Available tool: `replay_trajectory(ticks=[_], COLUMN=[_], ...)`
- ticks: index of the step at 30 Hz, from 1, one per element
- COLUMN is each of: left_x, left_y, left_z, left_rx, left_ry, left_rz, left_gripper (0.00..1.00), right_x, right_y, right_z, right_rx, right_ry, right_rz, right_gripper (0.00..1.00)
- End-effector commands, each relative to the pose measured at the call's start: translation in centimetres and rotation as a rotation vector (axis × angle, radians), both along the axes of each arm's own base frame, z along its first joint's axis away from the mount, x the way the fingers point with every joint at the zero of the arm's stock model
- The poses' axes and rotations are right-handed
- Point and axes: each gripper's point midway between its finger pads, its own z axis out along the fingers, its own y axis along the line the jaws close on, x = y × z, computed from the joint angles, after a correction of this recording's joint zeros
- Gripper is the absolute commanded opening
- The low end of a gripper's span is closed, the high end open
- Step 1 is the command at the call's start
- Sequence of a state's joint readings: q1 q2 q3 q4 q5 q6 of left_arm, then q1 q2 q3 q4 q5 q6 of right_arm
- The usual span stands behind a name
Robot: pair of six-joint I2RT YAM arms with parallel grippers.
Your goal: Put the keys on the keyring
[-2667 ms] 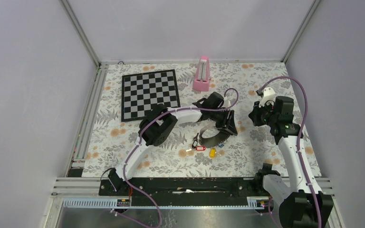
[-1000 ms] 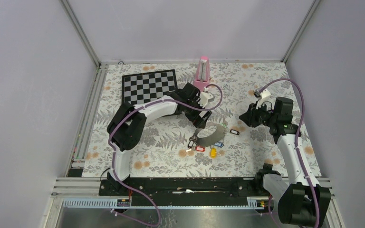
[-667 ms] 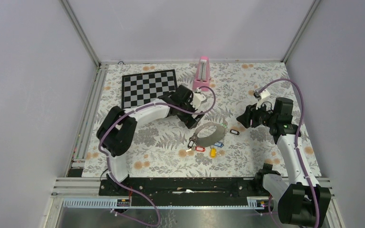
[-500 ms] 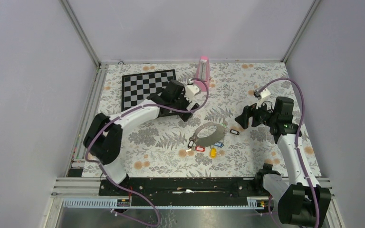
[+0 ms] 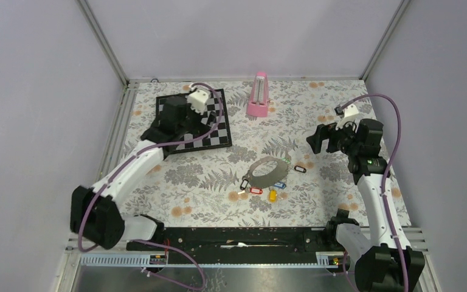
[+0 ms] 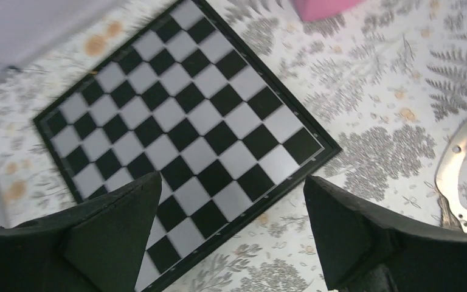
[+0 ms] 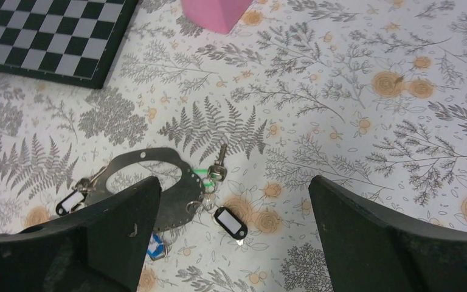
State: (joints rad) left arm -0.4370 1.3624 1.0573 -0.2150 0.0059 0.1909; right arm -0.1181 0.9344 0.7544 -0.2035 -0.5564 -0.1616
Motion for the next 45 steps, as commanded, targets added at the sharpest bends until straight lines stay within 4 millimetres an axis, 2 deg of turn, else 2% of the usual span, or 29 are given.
replay_trajectory(ticks=[1,7,9,15,19,25,32,45], left_x=[-0.3,-1.7,-2.4,-3.6,-4.1,-5.4,-5.4,-5.3], left_y=[2.8,7.4,7.9,7.5,6.6,4.9,6.3,7.0], left_z=[6.7,9.9,10.4,9.7,9.2,9.5,9.2,8.6], left_rx=[-0.076,-0.153,-0.170,-0.217,-0.282,-0.354,-0.347,-0.342], left_ry=[-0.207,-0.332,-0.353,-0.356,-0.329,-0.256,-0.260,-0.264], left_rz=[0.068,0.241,0.245,0.216,0.193,0.099,0.162,0.191], left_gripper=[0.99,0.99,0.99,0.99,0.99,0.99,0.99,0.99], right_x=[1.3,1.3,1.3,0.8,0.2,-0.3,-0.4,-0.9], right_y=[-1.0,-0.4,-0.2,-0.1,-0.2,-0.4,-0.6,-0.4], right_z=[2.4,4.5,5.0,6.1,6.0,5.7,5.6,5.1], right_rx=[0.023,0.011,0.033,0.048,0.022,-0.001,-0.017,-0.029], right_ry=[-0.066,-0.124,-0.124,-0.141,-0.146,-0.146,-0.150,-0.143], right_rz=[-0.091,-0.038,-0.040,-0.048,-0.042,-0.043,-0.050,-0.028], right_gripper=[1.00,1.00,1.00,1.00,1.00,1.00,1.00,1.00])
